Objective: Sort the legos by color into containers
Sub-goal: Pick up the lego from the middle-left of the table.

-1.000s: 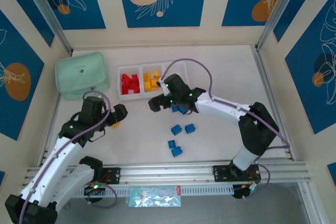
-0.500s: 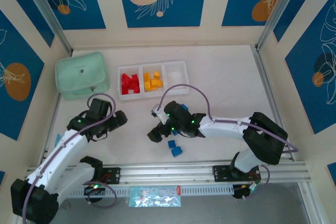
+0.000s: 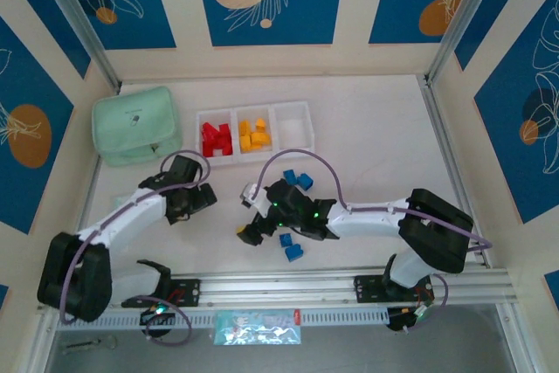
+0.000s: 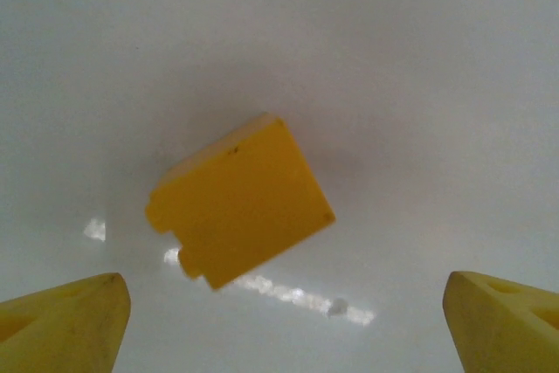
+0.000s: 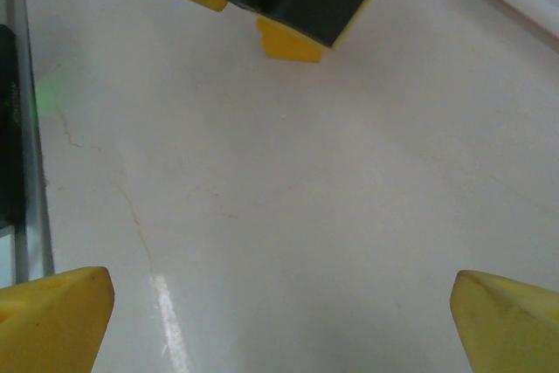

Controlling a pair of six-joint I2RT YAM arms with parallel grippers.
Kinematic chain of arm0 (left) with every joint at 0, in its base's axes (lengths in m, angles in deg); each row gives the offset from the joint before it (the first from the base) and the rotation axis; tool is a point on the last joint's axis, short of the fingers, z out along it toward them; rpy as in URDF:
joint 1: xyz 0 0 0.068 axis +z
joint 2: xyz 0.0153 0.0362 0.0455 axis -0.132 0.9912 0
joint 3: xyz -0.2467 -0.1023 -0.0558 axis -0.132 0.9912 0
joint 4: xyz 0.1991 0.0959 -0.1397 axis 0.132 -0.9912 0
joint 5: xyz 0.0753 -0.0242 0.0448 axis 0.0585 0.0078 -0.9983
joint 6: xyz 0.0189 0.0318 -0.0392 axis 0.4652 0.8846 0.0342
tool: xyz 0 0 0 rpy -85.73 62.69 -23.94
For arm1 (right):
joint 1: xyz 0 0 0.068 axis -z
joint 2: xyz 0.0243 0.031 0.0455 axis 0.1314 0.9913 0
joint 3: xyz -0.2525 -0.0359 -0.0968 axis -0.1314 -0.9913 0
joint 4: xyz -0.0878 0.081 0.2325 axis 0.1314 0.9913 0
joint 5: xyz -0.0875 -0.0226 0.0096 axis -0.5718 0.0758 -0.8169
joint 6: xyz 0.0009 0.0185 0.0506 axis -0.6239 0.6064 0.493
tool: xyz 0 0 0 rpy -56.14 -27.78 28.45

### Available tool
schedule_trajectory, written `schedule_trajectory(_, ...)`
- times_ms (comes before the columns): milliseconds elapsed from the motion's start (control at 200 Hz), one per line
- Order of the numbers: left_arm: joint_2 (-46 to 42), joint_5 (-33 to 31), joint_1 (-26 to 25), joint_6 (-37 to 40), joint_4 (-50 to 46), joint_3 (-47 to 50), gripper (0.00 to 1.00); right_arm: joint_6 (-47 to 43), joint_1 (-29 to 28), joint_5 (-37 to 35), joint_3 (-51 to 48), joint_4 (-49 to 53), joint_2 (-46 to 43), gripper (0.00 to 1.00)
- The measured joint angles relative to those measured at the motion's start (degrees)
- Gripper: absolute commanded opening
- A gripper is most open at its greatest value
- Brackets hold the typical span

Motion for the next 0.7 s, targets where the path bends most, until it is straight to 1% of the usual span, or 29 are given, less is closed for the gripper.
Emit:
schedule_trajectory(125,4.61,-1.25,0.0,0.07,1.55,-1.09,0.87,-0.87,0.0,-0.39,-0.42,-1.18,-0.02,0.99)
schedule_trajectory(355,8.13,-2.89,0.0,0.24,4.24,-1.86,0.8,-1.49,0.24,-0.61,-0.42,-1.95,-0.02,0.99)
schedule_trajectory(490,9.73,-3.1,0.0,0.5,5.03,-1.97,0.72,-1.49,0.66,-0.59,-0.42,-1.9,-0.02,0.99)
schedule_trajectory(700,9.9,-3.06,0.0,1.11,5.75,-1.97,0.6,-1.42,1.27,-0.57,-0.39,-1.64,-0.02,0.99)
